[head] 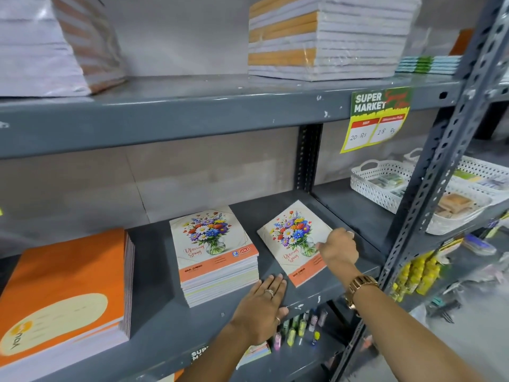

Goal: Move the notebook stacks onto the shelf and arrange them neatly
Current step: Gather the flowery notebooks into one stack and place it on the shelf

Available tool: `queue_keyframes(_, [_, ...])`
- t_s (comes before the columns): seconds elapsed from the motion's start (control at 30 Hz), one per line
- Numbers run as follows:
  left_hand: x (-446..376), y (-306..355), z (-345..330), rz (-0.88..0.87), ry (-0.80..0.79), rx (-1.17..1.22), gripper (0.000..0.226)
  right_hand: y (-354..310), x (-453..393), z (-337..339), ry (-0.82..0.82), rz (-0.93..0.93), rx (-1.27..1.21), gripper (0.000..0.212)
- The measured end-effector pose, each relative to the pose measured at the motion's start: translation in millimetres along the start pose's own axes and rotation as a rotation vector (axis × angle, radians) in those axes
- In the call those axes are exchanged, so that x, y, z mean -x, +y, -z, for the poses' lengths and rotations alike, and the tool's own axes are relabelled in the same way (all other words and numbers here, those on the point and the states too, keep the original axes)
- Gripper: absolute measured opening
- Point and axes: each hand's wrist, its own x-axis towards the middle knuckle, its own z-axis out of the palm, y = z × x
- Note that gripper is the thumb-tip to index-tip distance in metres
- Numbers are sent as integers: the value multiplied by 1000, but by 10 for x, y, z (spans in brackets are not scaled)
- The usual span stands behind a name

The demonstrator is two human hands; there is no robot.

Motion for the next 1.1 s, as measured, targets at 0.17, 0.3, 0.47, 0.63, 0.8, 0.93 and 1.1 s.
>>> queue_keyframes(0.17, [179,-39,0,-11,-34,-76,59,-330,304,167,200,239,40,39])
queue_keyframes(0.3, [385,-144,-24,-1,-47,-61,59,-484,511,293,368,368,100,36])
queue_keyframes(0.47, [638,-315,-53,39,-52,-42,60,-672,701,422,422,276,-288,25])
queue_keyframes(0.63, [891,-449,-26,95,-63,-1,61,-904,925,389,257,168,-576,29])
queue_keyframes(0.8, [1107,-566,5,139,-58,12,60,-1051,1128,324,311,230,-571,28])
queue_keyframes(0.93, [1188,-597,-5,166,-61,19,60,-1183,1247,373,469,336,-520,23])
queue_keyframes(1.1, [1202,-610,0,179,-70,36,60,-1359,1316,392,461,383,-598,24])
